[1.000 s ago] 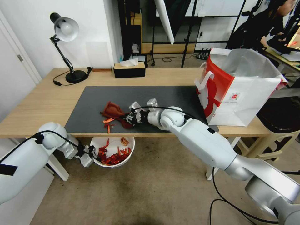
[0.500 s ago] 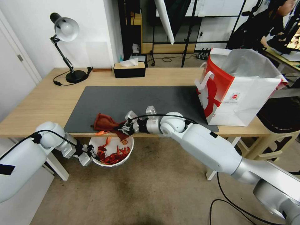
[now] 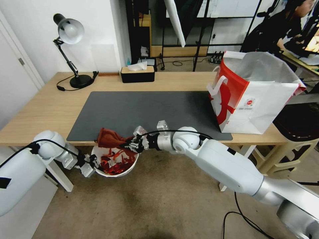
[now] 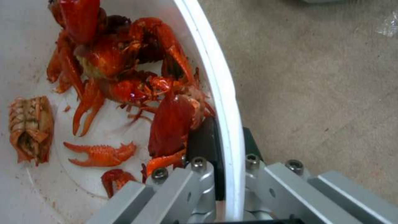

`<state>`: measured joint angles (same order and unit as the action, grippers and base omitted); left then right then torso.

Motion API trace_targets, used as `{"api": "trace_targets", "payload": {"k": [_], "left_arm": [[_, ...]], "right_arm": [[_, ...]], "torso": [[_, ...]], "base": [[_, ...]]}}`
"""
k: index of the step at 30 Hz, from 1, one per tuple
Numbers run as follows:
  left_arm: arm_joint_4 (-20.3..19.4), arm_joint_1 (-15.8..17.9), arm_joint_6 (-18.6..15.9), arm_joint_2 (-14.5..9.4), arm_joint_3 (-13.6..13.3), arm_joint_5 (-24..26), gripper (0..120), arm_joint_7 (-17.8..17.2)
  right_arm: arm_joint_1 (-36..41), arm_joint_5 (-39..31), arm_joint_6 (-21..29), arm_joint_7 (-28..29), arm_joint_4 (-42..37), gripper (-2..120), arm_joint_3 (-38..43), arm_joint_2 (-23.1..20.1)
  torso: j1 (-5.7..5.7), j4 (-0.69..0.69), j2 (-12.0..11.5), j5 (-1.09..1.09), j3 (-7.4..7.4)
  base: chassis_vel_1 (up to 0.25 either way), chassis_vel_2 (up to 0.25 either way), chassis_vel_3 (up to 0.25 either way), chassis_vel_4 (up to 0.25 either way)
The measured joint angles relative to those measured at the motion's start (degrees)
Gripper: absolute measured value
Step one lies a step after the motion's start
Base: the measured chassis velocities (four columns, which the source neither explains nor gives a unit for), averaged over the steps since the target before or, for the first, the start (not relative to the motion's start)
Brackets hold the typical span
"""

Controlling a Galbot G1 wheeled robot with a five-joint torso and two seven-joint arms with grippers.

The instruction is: Sweep shrimp from table into container with towel, then put container into takeout bag.

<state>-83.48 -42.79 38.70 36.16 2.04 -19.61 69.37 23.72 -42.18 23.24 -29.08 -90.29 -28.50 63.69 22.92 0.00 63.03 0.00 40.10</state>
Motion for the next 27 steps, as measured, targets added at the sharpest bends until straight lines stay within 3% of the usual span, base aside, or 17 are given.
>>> {"api": "trace_targets", "payload": {"k": [7,13,16,17,18,19,20,23,24,27], "left_arm": [[-0.5,-0.4,-0.1,0.0,0.1,0.0,0,0.0],[-0.8,-0.6,-0.1,-0.1,0.1,-0.1,0,0.0],[-1.0,-0.8,-0.1,-0.1,0.2,-0.1,0,0.0],[-1.0,-0.8,-0.1,-0.1,0.2,-0.1,0,0.0],[-1.1,-1.0,-0.1,0.1,0.2,-0.2,0,0.0],[-1.3,-1.2,-0.1,0.2,0.2,-0.2,0,0.0],[-1.3,-1.2,-0.1,0.2,0.2,-0.2,0,0.0],[-1.9,-1.9,-0.1,0.3,0.2,-0.4,0,0.0],[-1.9,-1.9,-0.1,0.3,0.2,-0.4,0,0.0],[-2.4,-2.3,-0.1,0.3,0.2,-0.5,0,0.0]], "right_arm": [[2.2,-3.3,-0.3,0.5,-2.4,2,3.3,-0.7],[5.7,-12.4,-1.0,5.5,-5.3,2,9.3,-1.0],[8.1,-18.1,-2.5,16.2,-6.8,2,14.5,-0.2],[8.1,-18.1,-2.5,16.2,-6.8,2,14.5,-0.2],[8.9,-19.2,-2.5,22.8,-7.7,2,16.6,0.3],[9.5,-19.4,-1.9,27.2,-8.4,2,18.2,0.6],[9.5,-19.4,-1.9,27.2,-8.4,2,18.2,0.6],[11.9,-17.8,0.2,41.4,-11.5,2,22.6,0.4],[11.9,-17.8,0.2,41.4,-11.5,2,22.6,0.4],[14.1,-16.6,2.9,53.7,-15.2,2,26.1,-0.7]], "torso": [[0.0,0.0,0.0,0.0,0.0],[0.0,0.0,0.0,0.0,0.0],[0.0,0.0,0.0,0.0,0.0],[0.0,0.0,0.0,0.0,0.0],[0.0,0.0,0.0,0.0,0.0],[0.0,0.0,0.0,0.0,0.0],[0.0,0.0,0.0,0.0,0.0],[0.0,0.0,0.0,0.0,0.0],[0.0,0.0,0.0,0.0,0.0],[0.0,0.0,0.0,0.01,0.0]], "base": [[0.0,0.0,0.0,0.0],[0.0,0.0,0.0,0.0],[0.0,0.0,0.0,0.0],[0.0,0.0,0.0,0.0],[0.0,0.0,0.0,0.0],[0.0,0.0,0.0,0.0],[0.0,0.0,0.0,0.0],[0.0,0.0,0.0,0.0],[0.0,0.0,0.0,0.0],[0.0,0.0,0.0,0.0]]}}
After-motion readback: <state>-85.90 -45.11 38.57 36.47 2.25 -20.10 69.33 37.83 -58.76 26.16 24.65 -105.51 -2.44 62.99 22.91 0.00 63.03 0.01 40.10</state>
